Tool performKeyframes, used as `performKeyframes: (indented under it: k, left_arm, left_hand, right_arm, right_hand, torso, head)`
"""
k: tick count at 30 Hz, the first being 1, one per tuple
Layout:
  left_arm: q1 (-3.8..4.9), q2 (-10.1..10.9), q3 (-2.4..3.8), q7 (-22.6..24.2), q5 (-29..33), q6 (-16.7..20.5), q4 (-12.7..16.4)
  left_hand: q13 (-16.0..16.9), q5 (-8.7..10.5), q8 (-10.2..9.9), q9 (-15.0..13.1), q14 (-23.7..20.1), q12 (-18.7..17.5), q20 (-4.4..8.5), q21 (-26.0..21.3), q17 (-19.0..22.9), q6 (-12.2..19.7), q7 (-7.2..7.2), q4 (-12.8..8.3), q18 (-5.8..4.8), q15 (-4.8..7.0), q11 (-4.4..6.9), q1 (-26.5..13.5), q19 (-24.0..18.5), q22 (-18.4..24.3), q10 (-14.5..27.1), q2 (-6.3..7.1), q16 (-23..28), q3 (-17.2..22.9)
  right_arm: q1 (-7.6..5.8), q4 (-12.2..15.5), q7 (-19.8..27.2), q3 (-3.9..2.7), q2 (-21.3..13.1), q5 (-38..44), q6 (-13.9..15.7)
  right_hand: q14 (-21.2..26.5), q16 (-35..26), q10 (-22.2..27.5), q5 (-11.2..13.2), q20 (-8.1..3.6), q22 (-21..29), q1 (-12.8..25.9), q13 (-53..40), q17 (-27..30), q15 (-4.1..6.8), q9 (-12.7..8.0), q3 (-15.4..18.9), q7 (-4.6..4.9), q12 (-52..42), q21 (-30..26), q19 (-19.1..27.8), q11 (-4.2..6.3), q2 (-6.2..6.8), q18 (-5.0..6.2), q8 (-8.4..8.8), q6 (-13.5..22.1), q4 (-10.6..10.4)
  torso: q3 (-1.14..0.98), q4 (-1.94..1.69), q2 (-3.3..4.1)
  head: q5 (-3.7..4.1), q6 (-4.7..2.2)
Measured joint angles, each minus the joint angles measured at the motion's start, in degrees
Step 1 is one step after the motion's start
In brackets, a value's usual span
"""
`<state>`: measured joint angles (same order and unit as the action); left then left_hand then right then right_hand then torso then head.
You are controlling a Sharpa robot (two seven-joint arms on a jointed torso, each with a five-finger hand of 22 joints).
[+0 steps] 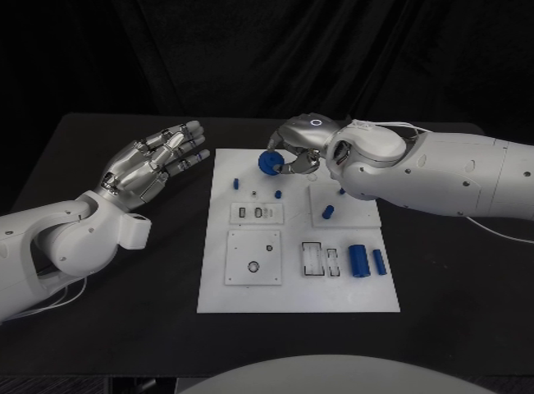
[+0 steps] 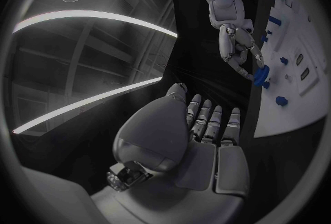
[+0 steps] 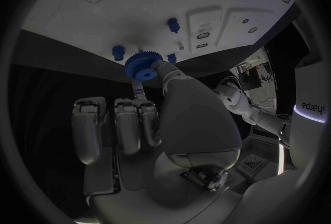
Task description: Assemble the parts on the task board
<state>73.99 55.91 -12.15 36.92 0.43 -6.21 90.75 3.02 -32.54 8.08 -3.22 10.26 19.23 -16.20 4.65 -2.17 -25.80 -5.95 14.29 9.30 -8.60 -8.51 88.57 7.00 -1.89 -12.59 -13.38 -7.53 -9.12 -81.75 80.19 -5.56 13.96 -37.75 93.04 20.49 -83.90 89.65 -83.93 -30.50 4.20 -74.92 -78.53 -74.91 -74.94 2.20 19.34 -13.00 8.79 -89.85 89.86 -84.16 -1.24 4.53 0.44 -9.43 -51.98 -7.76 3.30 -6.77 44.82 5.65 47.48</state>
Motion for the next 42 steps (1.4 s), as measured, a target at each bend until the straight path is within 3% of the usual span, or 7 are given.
performKeyframes:
  k: [20,22,24,25,27,36,42]
  left_arm:
    - [0.0,-0.2,0.0,-0.1,0.0,-0.3,-0.3]
    - [0.0,-0.2,0.0,-0.2,0.0,-0.3,-0.3]
    - [0.0,-0.2,0.0,-0.2,0.0,-0.3,-0.3]
    - [0.0,-0.2,0.0,-0.2,0.0,-0.3,-0.3]
    - [0.0,-0.2,0.0,-0.2,0.0,-0.4,-0.3]
    - [-0.01,-0.2,0.0,-0.3,0.0,-0.4,-0.4]
    - [-0.01,-0.3,0.0,-0.3,0.0,-0.5,-0.4]
  left_hand:
    - [0.0,0.0,0.0,0.0,-0.2,0.0,0.0,0.0,0.0,0.2,-0.2,0.0,0.0,-0.2,0.0,0.0,0.0,0.0,0.0,0.0,0.0,0.0]
    - [0.0,0.0,0.0,0.0,-0.2,0.0,0.0,0.0,0.0,0.2,-0.2,0.0,0.0,-0.2,0.0,0.0,0.0,0.0,0.0,0.0,0.0,0.0]
    - [0.0,0.0,0.0,0.0,-0.2,0.0,0.0,0.0,0.0,0.2,-0.2,0.0,0.0,-0.2,0.0,0.0,0.0,0.0,0.0,0.0,0.0,0.0]
    - [0.0,0.0,0.0,0.0,-0.2,0.0,0.0,0.0,0.0,0.2,-0.2,0.0,0.0,-0.2,0.0,0.0,0.0,0.0,0.0,0.0,0.0,0.0]
    - [0.0,0.0,0.0,0.0,-0.2,0.0,0.0,0.0,0.0,0.2,-0.2,0.0,0.0,-0.2,0.0,0.0,0.0,0.0,0.0,0.0,0.0,0.0]
    - [0.0,0.0,0.0,0.0,0.0,0.0,0.0,0.0,-0.1,0.2,-0.2,0.0,0.0,-0.42,0.0,0.0,0.0,0.0,0.0,0.0,-0.2,0.0]
    - [0.0,0.0,0.0,0.0,0.0,0.0,0.0,0.0,-0.1,0.2,-0.2,0.1,0.0,-0.42,0.0,0.0,0.0,0.0,0.0,0.0,-0.2,0.4]
  right_arm:
    - [1.16,-2.3,-0.1,-0.16,1.6,-0.1,-3.7]
    - [1.18,-2.4,-0.1,-0.17,1.7,-0.1,-3.8]
    - [1.24,-2.4,-0.1,-0.16,1.8,-0.2,-4.1]
    - [1.26,-2.5,-0.1,-0.15,1.8,-0.2,-4.2]
    - [1.28,-2.6,-0.1,-0.12,1.9,-0.2,-4.4]
    - [1.46,-3.0,-0.7,-0.02,2.3,-0.2,-5.4]
    - [1.46,-3.1,-1.1,-0.02,2.5,-0.2,-5.6]
  right_hand:
    - [-0.2,0.0,0.0,0.2,0.21,0.0,0.6,0.0,0.0,-0.16,0.0,-1.1,-0.72,0.0,0.0,0.2,-0.41,0.62,0.0,0.0,0.7,-0.3]
    - [-0.2,0.0,0.0,0.2,0.21,0.0,0.6,0.0,0.0,-0.16,0.0,-2.0,-1.73,0.0,-0.7,0.2,-0.41,0.62,0.0,1.7,2.0,-0.3]
    - [-0.2,-0.5,0.0,0.5,0.21,0.0,0.6,0.0,0.0,-0.16,3.0,-2.5,-2.0,0.0,-1.8,0.2,-0.41,0.6,0.0,3.94,4.6,-0.5]
    - [-0.2,-0.9,0.0,0.7,0.21,0.0,0.6,0.0,0.0,-0.16,3.2,-2.9,-2.11,0.3,-2.2,0.2,-0.41,0.6,0.0,4.7,5.6,-0.5]
    - [-0.2,-1.2,0.0,0.8,0.21,0.0,0.6,0.0,0.0,-0.16,2.4,-3.2,-2.2,1.4,-2.7,0.2,-0.41,0.59,0.0,5.55,7.4,-0.4]
    - [-0.2,-2.0,-0.1,1.8,0.21,0.0,1.1,0.0,0.0,-0.16,0.6,-4.6,-2.59,2.7,-3.6,0.2,-0.07,0.13,0.0,5.72,8.3,-0.8]
    - [-0.2,-2.0,-0.1,3.0,0.0,0.0,1.1,0.0,0.0,0.27,-0.8,-5.4,-3.58,3.0,-3.6,0.0,0.53,-0.72,0.0,5.72,9.8,-0.9]
  torso:
    - [0.01,0.14,-0.02]
    - [-0.01,0.14,-0.02]
    - [-0.01,0.14,-0.02]
    - [-0.01,0.13,-0.03]
    - [-0.01,0.13,-0.03]
    - [-0.01,0.17,-0.1]
    - [-0.01,0.17,-0.12]
  head:
    - [-0.08,0.14]
    - [-0.05,0.14]
    - [-0.04,0.08]
    - [-0.04,0.05]
    - [-0.03,0.02]
    - [-0.04,-0.05]
    - [0.02,-0.07]
